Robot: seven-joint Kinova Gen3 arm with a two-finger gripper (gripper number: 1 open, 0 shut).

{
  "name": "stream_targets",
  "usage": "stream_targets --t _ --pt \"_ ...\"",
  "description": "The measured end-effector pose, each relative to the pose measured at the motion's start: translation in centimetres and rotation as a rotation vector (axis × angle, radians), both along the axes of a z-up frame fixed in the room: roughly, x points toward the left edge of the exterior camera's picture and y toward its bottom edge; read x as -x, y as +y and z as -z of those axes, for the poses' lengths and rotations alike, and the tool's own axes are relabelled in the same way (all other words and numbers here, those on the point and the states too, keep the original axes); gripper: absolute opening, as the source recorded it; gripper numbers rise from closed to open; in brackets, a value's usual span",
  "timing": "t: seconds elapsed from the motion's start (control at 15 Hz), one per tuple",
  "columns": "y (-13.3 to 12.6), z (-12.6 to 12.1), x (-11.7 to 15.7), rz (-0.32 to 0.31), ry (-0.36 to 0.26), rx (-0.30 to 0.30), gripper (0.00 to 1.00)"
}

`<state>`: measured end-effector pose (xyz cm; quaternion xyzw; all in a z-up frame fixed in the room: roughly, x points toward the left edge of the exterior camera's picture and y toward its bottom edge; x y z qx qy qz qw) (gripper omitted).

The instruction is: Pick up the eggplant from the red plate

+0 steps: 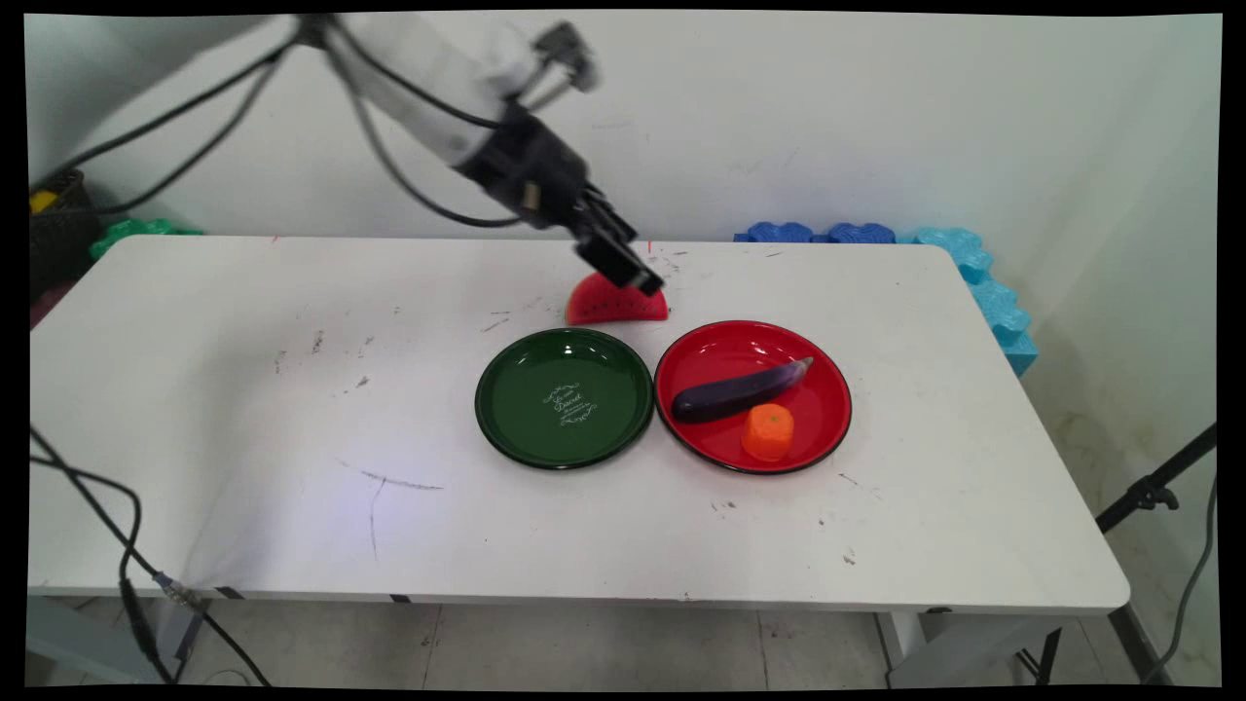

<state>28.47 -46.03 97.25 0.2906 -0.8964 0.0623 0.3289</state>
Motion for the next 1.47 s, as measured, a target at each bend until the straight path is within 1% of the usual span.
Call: stream_targets --t 0.27,0.33,0.47,0.87,1.13,1.47 --pt "-3.7 3.3 5.4 -0.034 -0.072 -0.049 1.00" --pt "-4.3 4.2 6.6 -0.039 -0.087 -0.066 1.00" --pt "-5.2 5.6 8.2 -0.045 -0.108 -0.092 1.00" --pt "-7.3 9.4 12.3 -0.044 -0.156 -0.146 1.00" --pt "-9.1 11.7 14.8 -0.038 -0.184 -0.152 1.00" --pt "-10.4 13.6 16.5 -0.040 -0.203 -0.154 1.00"
